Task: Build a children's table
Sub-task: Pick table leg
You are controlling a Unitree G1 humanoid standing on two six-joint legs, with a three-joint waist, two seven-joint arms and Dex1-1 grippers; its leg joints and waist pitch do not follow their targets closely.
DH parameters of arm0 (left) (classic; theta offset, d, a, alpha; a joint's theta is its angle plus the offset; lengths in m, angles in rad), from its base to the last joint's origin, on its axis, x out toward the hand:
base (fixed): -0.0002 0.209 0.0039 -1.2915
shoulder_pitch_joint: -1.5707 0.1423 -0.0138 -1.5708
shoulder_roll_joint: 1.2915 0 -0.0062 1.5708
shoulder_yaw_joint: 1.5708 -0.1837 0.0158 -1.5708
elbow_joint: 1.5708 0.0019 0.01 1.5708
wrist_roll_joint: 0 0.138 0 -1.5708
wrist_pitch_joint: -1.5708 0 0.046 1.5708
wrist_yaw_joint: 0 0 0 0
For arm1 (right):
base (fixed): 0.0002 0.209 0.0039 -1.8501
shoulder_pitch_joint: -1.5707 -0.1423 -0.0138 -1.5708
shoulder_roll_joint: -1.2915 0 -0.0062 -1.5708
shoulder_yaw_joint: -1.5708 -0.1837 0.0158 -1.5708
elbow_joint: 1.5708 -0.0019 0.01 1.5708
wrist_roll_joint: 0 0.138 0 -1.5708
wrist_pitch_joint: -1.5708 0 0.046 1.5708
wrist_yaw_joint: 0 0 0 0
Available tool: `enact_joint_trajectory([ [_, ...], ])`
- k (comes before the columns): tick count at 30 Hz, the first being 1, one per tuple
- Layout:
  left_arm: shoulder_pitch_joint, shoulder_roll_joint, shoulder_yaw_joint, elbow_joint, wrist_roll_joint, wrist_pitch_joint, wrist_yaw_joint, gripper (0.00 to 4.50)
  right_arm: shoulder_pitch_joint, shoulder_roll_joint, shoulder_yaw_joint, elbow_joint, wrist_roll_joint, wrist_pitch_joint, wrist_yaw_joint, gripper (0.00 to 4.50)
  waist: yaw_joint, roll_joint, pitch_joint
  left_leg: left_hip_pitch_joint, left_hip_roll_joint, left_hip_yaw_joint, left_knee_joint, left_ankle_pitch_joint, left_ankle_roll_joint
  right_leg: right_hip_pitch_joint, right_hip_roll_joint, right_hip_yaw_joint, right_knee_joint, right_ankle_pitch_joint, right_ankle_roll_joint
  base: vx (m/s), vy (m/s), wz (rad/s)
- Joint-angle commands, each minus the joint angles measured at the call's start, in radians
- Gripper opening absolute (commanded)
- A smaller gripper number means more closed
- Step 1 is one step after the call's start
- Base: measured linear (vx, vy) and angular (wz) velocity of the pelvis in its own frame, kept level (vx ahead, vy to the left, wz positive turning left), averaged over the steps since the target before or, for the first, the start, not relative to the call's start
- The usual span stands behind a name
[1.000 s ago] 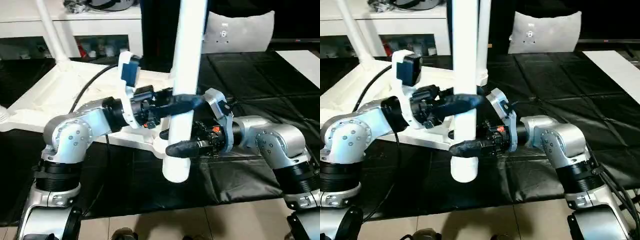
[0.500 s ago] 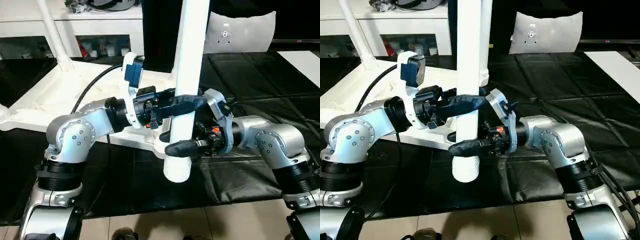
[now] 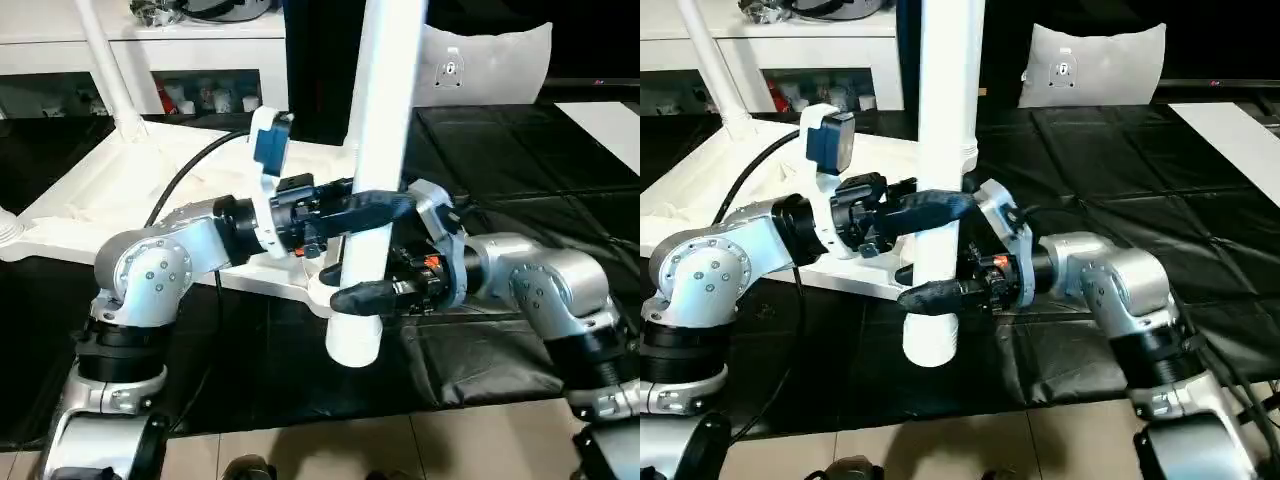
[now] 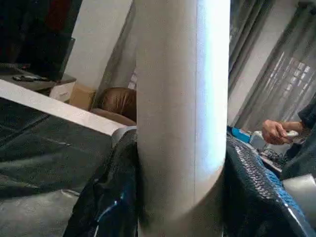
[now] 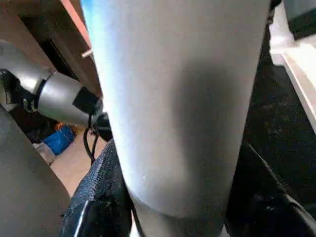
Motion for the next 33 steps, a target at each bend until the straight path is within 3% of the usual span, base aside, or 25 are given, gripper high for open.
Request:
enact_joint_trajectory([
  [1,-0.016,-0.035,-0.03,-0.07,-0.025,-0.017,0.015,2.55,0.01,0.019,0.026,-0.027,-0.006,0.008,-0.041,1.93,0.001,-0.011,-0.083,-0.002,0.025,0.002,-0.061,-0.111,0.029,0.064,-0.068,0.039,-0.078,-0.381,-0.112,0.0,0.0,0.0],
  [4,-0.013,-0.092,-0.02,-0.08,-0.041,-0.042,0.053,2.55,0.027,0.046,0.012,-0.032,-0.005,-0.005,-0.075,1.93,0.001,-0.007,-0.082,-0.001,0.022,0.003,-0.06,-0.123,0.03,0.063,-0.066,0.038,-0.084,-0.396,-0.108,0.0,0.0,0.0],
  [5,-0.018,-0.136,0.005,-0.073,-0.064,-0.058,0.093,2.55,0.041,0.068,0.0,-0.036,-0.001,-0.014,-0.102,1.93,0.004,0.005,-0.082,-0.001,0.022,0.001,-0.06,-0.125,0.027,0.062,-0.066,0.037,-0.083,-0.4,-0.108,0.0,0.0,0.0],
  [6,-0.022,-0.16,0.022,-0.068,-0.074,-0.073,0.114,2.55,0.05,0.082,-0.008,-0.041,0.005,-0.016,-0.117,1.93,0.0,-0.002,-0.082,-0.002,0.021,0.003,-0.059,-0.131,0.026,0.062,-0.066,0.036,-0.087,-0.4,-0.11,0.0,0.0,0.0],
  [12,-0.04,-0.214,0.084,-0.035,-0.077,-0.122,0.18,2.55,0.082,0.123,-0.035,-0.069,0.027,-0.012,-0.156,1.9,0.0,0.002,-0.082,-0.001,0.018,0.001,-0.061,-0.145,0.031,0.062,-0.062,0.032,-0.095,-0.435,-0.081,0.0,0.0,0.0],
  [13,-0.048,-0.237,0.12,-0.021,-0.094,-0.142,0.212,2.55,0.104,0.147,-0.049,-0.087,0.037,-0.015,-0.182,1.89,0.003,0.007,-0.085,-0.002,0.019,-0.002,-0.061,-0.131,0.029,0.065,-0.064,0.032,-0.089,-0.417,-0.083,0.0,0.0,0.0],
  [17,-0.056,-0.268,0.184,-0.022,-0.139,-0.163,0.268,2.55,0.137,0.188,-0.075,-0.11,0.053,-0.031,-0.235,1.89,0.0,0.007,-0.085,-0.001,0.02,-0.002,-0.062,-0.147,0.028,0.062,-0.062,0.03,-0.091,-0.415,-0.091,0.0,0.0,0.0],
  [20,-0.057,-0.261,0.215,-0.017,-0.126,-0.18,0.309,2.55,0.154,0.201,-0.081,-0.128,0.053,-0.045,-0.264,1.89,0.0,0.008,-0.084,0.0,0.02,-0.003,-0.063,-0.15,0.028,0.061,-0.061,0.03,-0.093,-0.412,-0.089,0.0,0.0,0.0],
  [21,-0.055,-0.258,0.212,-0.018,-0.12,-0.179,0.307,2.55,0.155,0.2,-0.08,-0.129,0.051,-0.046,-0.264,1.89,-0.001,0.008,-0.083,0.0,0.019,-0.003,-0.064,-0.157,0.025,0.062,-0.061,0.029,-0.094,-0.424,-0.081,0.0,0.0,0.0],
  [22,-0.034,-0.205,0.157,-0.038,-0.034,-0.163,0.266,2.55,0.165,0.185,-0.058,-0.149,0.012,-0.063,-0.27,1.89,0.0,0.003,-0.083,0.001,0.02,-0.004,-0.066,-0.157,0.025,0.062,-0.063,0.031,-0.095,-0.436,-0.067,0.0,0.0,0.0],
  [26,-0.005,-0.134,0.068,-0.065,0.067,-0.151,0.213,2.55,0.174,0.165,-0.021,-0.165,-0.04,-0.089,-0.279,1.89,-0.001,0.008,-0.081,0.001,0.022,-0.007,-0.07,-0.156,0.015,0.06,-0.064,0.033,-0.092,-0.443,-0.046,0.0,0.0,0.0],
  [29,0.008,-0.055,-0.025,-0.117,0.101,-0.118,0.134,2.55,0.157,0.147,0.022,-0.143,-0.105,-0.134,-0.296,1.89,-0.004,0.008,-0.079,0.002,0.021,-0.008,-0.071,-0.174,0.008,0.057,-0.066,0.034,-0.094,-0.47,-0.039,0.0,0.0,0.0],
  [33,-0.008,0.02,-0.073,-0.14,0.114,-0.087,0.078,2.55,0.132,0.125,0.05,-0.123,-0.149,-0.162,-0.293,1.89,-0.008,0.011,-0.079,0.002,0.021,-0.006,-0.07,-0.178,0.007,0.057,-0.064,0.035,-0.092,-0.451,-0.058,0.0,0.0,0.0],
])
